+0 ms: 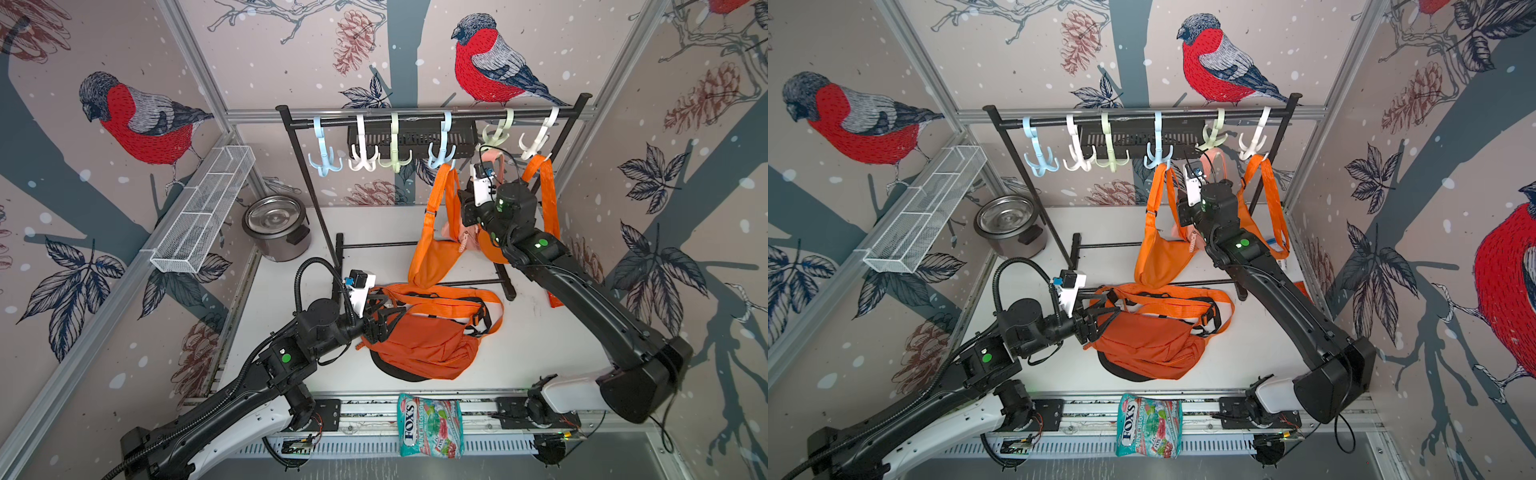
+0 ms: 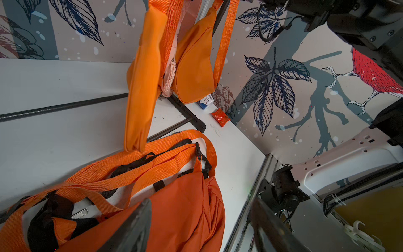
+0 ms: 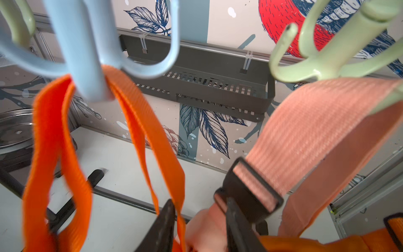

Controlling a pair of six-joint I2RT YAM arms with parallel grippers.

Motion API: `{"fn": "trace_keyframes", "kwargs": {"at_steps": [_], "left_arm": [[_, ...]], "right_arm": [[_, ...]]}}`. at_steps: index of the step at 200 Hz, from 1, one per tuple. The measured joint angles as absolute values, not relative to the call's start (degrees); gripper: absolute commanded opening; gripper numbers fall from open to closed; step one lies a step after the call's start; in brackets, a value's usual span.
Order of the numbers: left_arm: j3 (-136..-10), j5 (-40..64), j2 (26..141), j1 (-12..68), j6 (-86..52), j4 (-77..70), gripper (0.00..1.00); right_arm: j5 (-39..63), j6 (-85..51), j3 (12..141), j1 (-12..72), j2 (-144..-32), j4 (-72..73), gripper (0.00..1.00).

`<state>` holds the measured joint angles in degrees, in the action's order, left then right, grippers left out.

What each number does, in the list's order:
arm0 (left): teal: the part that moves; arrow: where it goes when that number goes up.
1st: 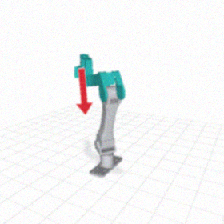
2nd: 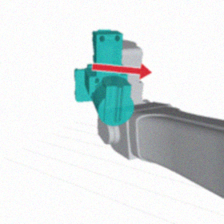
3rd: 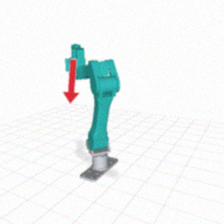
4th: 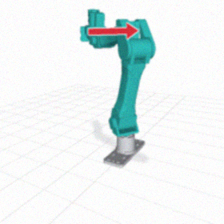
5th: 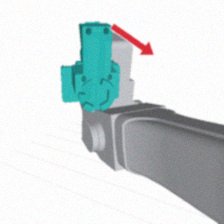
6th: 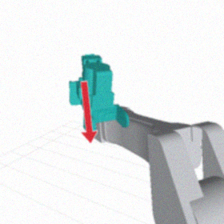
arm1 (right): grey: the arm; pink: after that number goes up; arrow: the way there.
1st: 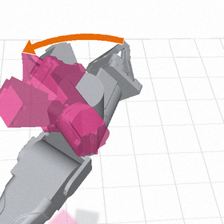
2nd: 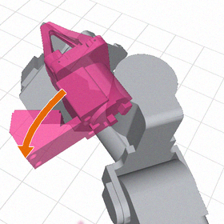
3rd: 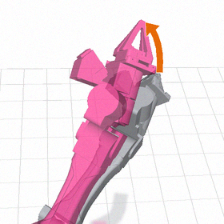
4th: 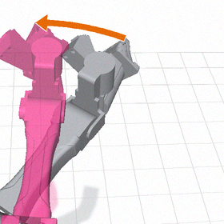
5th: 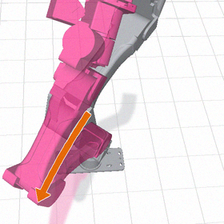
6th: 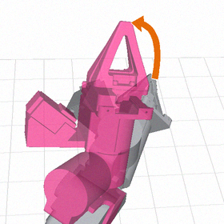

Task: Hang the bag on a hook
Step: Hang the bag on the hook, then pick up the bag from the bag.

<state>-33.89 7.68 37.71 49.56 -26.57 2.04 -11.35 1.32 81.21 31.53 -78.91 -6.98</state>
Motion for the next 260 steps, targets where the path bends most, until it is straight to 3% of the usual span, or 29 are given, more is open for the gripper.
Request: {"fn": "trace_keyframes", "kwargs": {"at_steps": [25, 84, 195, 260], "left_arm": [[-33.7, 7.0, 37.3, 49.6, -26.6, 2.0, 0.72], [-33.8, 2.7, 35.3, 49.6, -26.5, 2.1, 0.72], [-33.3, -13.6, 30.2, 47.1, -30.1, 3.8, 0.76], [-32.8, -13.9, 33.4, 44.8, -33.3, 3.9, 0.76]], "right_arm": [[-11.1, 1.4, 77.9, 33.2, -76.4, -5.9, 0.67], [-13.2, 2.6, 74.0, 37.9, -70.7, -5.6, 0.80], [-3.9, 7.4, 65.3, 60.4, -67.7, -19.7, 0.86], [0.1, 4.5, 59.0, 65.0, -78.8, -27.2, 0.85]]}}
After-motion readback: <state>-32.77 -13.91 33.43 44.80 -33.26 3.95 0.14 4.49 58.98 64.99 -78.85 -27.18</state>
